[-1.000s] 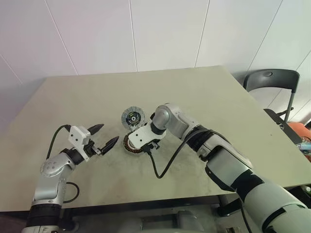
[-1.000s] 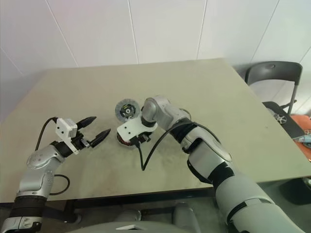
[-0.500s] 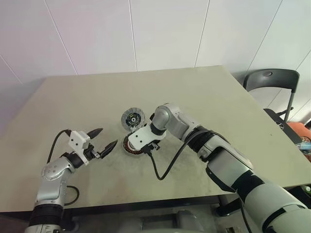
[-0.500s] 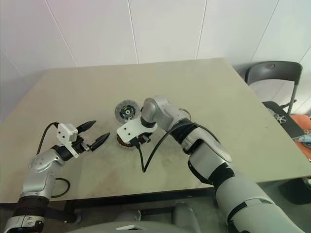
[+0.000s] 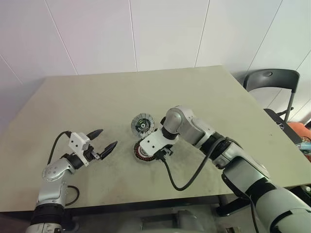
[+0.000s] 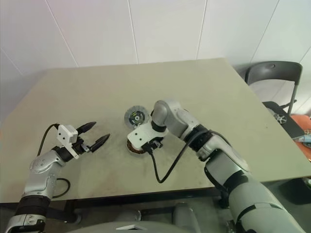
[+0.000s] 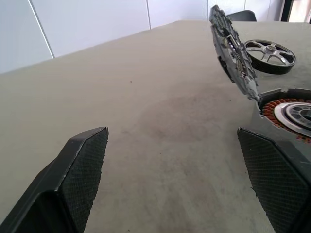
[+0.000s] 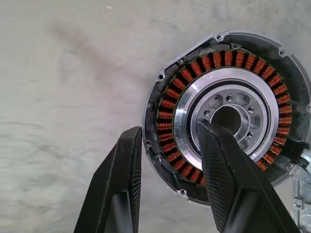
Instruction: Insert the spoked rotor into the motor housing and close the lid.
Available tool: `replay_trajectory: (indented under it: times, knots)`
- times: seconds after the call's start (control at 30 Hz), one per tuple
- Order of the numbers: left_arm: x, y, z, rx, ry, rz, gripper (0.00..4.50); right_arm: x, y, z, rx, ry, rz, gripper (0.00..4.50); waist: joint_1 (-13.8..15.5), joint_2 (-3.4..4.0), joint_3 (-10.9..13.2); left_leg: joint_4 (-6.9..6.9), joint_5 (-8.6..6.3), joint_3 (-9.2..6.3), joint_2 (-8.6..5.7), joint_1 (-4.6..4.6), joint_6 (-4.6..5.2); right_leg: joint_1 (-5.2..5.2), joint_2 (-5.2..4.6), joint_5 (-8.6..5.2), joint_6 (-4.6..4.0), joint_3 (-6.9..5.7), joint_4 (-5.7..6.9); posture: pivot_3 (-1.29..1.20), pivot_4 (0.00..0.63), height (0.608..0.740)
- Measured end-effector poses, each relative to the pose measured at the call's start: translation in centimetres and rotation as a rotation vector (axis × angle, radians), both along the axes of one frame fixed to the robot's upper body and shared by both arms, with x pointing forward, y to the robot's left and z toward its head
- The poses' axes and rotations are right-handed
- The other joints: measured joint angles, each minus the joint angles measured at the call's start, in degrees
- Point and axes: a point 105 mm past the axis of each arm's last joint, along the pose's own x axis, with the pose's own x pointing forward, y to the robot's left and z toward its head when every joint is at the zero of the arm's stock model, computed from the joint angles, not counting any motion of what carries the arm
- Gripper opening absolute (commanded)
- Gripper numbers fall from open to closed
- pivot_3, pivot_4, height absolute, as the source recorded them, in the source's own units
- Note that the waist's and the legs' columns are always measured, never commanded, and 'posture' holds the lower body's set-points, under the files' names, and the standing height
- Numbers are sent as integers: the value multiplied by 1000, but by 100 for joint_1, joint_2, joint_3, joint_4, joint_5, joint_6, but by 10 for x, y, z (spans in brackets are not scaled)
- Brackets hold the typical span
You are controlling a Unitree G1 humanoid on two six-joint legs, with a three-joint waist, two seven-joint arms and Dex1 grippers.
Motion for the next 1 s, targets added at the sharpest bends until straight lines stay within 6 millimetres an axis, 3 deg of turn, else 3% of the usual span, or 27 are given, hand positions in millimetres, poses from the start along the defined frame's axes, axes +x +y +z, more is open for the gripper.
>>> replay_trajectory:
  times: [0.47,0.77,1.0]
  knots:
    - [1,0,0,1,0,5,4500,-32,-1,0,27,94,3,1404,10,-1,-1,3,0,1,2,0,0,3,-1,0,1,-1,-2,0,0,740]
    - [2,-3,5,1,-7,5,4500,-23,6,4,76,42,-35,4448,8,-2,-1,3,0,1,2,2,0,5,-1,0,1,-1,-2,0,0,740]
    - [3,-4,6,0,-5,5,4500,-19,7,6,101,53,-53,4481,1,-2,-1,2,0,1,2,2,0,5,-1,1,1,-1,-2,0,0,740]
